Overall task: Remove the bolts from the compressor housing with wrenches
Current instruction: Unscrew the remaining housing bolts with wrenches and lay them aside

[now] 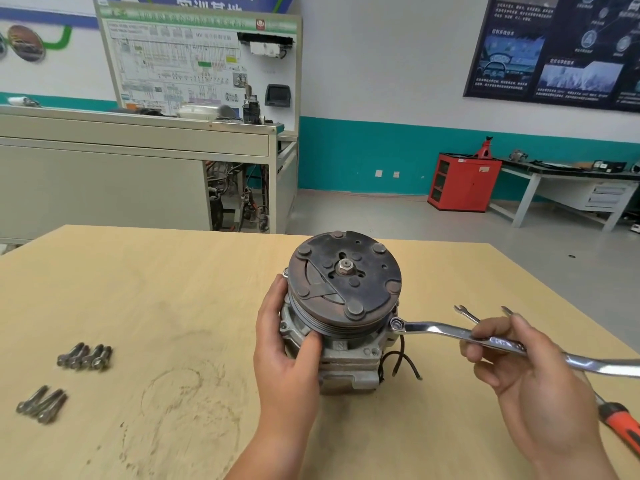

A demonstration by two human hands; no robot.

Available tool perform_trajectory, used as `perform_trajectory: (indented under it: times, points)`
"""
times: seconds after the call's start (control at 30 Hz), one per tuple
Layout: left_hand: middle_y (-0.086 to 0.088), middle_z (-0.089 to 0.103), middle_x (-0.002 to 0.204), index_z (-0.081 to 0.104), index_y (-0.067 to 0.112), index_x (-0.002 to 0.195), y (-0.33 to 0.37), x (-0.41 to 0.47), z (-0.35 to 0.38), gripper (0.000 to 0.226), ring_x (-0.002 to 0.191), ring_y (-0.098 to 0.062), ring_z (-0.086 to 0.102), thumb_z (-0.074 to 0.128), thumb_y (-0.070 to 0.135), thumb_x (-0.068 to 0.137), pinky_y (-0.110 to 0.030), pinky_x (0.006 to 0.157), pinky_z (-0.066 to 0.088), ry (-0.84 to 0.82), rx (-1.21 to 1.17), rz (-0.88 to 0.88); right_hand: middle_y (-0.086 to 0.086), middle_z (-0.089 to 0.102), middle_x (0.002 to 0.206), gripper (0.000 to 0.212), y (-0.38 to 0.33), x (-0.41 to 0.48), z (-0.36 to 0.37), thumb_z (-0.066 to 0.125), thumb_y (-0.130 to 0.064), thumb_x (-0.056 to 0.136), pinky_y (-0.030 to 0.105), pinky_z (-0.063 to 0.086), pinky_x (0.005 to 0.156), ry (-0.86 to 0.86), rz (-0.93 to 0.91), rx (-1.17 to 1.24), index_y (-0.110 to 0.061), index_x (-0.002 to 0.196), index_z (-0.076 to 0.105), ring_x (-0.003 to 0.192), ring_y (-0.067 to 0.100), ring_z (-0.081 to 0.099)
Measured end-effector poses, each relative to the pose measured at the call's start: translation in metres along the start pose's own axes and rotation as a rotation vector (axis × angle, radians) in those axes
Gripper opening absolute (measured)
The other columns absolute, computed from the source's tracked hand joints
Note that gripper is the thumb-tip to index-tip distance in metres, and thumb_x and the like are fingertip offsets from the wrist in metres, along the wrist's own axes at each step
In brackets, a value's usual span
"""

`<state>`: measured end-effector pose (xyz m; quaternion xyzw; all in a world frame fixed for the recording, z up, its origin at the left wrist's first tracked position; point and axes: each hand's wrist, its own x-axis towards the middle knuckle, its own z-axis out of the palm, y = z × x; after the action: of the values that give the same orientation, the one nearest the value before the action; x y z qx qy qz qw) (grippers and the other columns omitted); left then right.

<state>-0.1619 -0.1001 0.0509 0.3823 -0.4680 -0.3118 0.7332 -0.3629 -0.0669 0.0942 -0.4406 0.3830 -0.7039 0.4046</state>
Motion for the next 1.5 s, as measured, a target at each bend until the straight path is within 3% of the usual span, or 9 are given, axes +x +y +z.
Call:
perform_trajectory:
  times: [0.1,0.2,0.3,0.43,0.57,0.7,0.93,1.3,1.5]
  points:
    - [0.005,0.055,0.136,0.051,0.034,0.131,0.0,0.0,0.0,0.065,0.128,-0.017,0.05,0.056,0.038,0.066,-0.052,0.107,0.04,0.001,-0.008,-0.003,-0.005,0.053,0.046,0.043,-0.001,0.018,0.01,0.044,-0.027,0.095,0.011,0.035,0.039,0.077,-0.019,-0.047,-0.016,0.059,0.067,0.043,0.006,0.049]
    - [0.006,0.055,0.136,0.051,0.035,0.131,0.001,0.0,0.001,0.064,0.128,-0.014,0.05,0.056,0.039,0.067,-0.05,0.107,0.04,0.0,-0.011,-0.001,-0.01,0.045,0.044,0.019,0.002,0.044,0.026,0.058,-0.037,0.078,0.012,0.037,0.042,0.075,-0.013,-0.082,-0.018,0.082,0.061,0.042,0.003,0.042]
    - [0.006,0.055,0.137,0.05,0.033,0.132,0.002,-0.001,0.0,0.066,0.129,-0.015,0.049,0.056,0.04,0.067,-0.05,0.108,0.039,0.003,-0.008,-0.004,-0.009,0.042,0.044,0.009,0.014,0.062,0.043,0.055,-0.026,0.089,0.014,0.036,0.044,0.023,0.052,-0.075,-0.017,0.089,0.057,0.046,0.004,0.039]
    - [0.005,0.055,0.137,0.05,0.033,0.132,0.001,-0.001,0.001,0.067,0.129,-0.016,0.049,0.056,0.04,0.066,-0.052,0.107,0.039,0.004,-0.007,-0.005,-0.009,0.034,0.041,0.02,0.026,0.066,0.049,0.048,-0.028,0.094,0.015,0.032,0.041,-0.037,0.097,-0.006,-0.016,0.084,0.06,0.044,0.005,0.036]
    - [0.006,0.055,0.136,0.05,0.035,0.132,-0.001,0.0,0.0,0.067,0.129,-0.016,0.05,0.057,0.04,0.066,-0.052,0.107,0.039,0.001,-0.008,-0.012,-0.008,0.03,0.035,0.038,0.026,0.059,0.036,0.046,-0.042,0.085,0.016,0.03,0.037,-0.183,0.268,0.397,-0.019,0.058,0.061,0.04,0.005,0.033]
    - [0.006,0.056,0.136,0.051,0.034,0.132,-0.002,0.0,0.0,0.067,0.129,-0.015,0.049,0.057,0.038,0.066,-0.051,0.108,0.038,0.007,-0.016,-0.006,-0.009,0.034,0.037,0.041,0.018,0.059,0.023,0.045,-0.044,0.084,0.016,0.032,0.039,-0.109,0.23,0.572,-0.021,0.052,0.057,0.043,0.005,0.038]
    - [0.006,0.057,0.134,0.052,0.037,0.13,-0.003,0.0,0.0,0.066,0.127,-0.016,0.052,0.058,0.036,0.064,-0.053,0.107,0.04,0.008,-0.048,-0.028,-0.002,0.052,0.044,0.063,0.02,0.048,0.014,0.023,-0.043,0.097,0.014,0.042,0.05,-0.005,-0.098,0.322,-0.02,0.061,0.07,0.052,0.013,0.055]
    - [0.005,0.058,0.134,0.054,0.043,0.126,-0.002,0.0,-0.001,0.061,0.126,-0.018,0.052,0.057,0.037,0.065,-0.054,0.106,0.04,0.011,-0.03,-0.031,-0.004,0.041,0.037,0.064,0.036,0.041,0.028,0.023,-0.037,0.098,0.014,0.04,0.047,0.01,-0.106,0.239,-0.021,0.051,0.063,0.041,0.011,0.046]
    - [0.003,0.058,0.134,0.053,0.042,0.127,-0.003,0.0,0.0,0.062,0.126,-0.02,0.052,0.057,0.037,0.066,-0.056,0.105,0.04,0.016,-0.039,-0.031,-0.004,0.046,0.041,0.056,0.033,0.047,0.024,0.026,-0.04,0.096,0.016,0.04,0.049,-0.102,-0.154,0.075,-0.024,0.057,0.062,0.045,0.012,0.047]
